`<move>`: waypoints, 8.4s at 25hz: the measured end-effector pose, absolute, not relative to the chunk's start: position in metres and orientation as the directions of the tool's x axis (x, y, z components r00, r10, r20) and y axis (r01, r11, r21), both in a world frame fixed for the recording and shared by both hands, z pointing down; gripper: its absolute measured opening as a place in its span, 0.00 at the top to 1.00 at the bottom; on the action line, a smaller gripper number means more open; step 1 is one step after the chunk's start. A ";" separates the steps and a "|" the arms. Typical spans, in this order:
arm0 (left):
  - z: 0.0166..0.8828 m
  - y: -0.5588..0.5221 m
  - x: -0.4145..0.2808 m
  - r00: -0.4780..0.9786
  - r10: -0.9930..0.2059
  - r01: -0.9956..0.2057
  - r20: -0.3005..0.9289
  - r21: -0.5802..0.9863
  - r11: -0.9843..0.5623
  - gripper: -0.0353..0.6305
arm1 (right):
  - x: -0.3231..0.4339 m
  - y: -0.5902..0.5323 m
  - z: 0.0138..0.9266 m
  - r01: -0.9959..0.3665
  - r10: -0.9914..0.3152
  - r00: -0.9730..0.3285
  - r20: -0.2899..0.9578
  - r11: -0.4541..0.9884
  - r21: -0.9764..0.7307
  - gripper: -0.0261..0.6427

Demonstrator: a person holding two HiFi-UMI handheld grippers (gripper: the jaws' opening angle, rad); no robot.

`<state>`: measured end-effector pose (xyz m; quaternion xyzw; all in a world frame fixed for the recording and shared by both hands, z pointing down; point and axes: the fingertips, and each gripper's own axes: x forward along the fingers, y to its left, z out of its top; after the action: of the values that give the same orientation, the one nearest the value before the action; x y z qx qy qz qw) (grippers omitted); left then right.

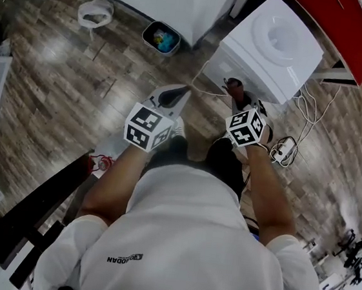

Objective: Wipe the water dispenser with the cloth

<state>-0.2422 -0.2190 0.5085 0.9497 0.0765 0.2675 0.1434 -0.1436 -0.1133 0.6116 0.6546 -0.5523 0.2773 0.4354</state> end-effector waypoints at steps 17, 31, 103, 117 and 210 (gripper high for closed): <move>0.498 -0.237 -0.262 0.867 0.233 0.133 0.442 0.245 -0.960 0.96 | -0.105 -0.202 0.529 -0.886 -0.499 0.403 0.768 -0.002 0.463 0.88; 0.522 -0.249 -0.271 0.847 0.269 0.153 0.458 0.274 -0.949 0.96 | -0.115 -0.222 0.667 -0.905 -0.351 0.360 0.864 0.095 0.416 0.88; 0.449 -0.081 -0.229 0.947 -0.002 -0.096 0.321 0.277 -0.956 0.96 | -0.161 0.020 0.500 -0.996 -0.813 0.083 0.577 -0.089 0.018 0.88; 0.414 -0.011 -0.204 0.941 -0.036 -0.105 0.335 0.190 -0.976 0.96 | -0.114 0.132 0.432 -0.966 -0.903 0.072 0.424 -0.169 -0.195 0.88; 0.407 0.067 -0.011 0.453 -0.831 -0.891 0.323 0.199 -0.408 0.96 | 0.262 -0.071 0.482 -0.727 -0.629 -0.646 0.431 0.337 -0.599 0.88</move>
<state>-0.0113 0.0672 0.4074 0.8346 -0.5158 0.0866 0.1728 0.2620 -0.0707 0.4820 0.4159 -0.8152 0.3984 0.0612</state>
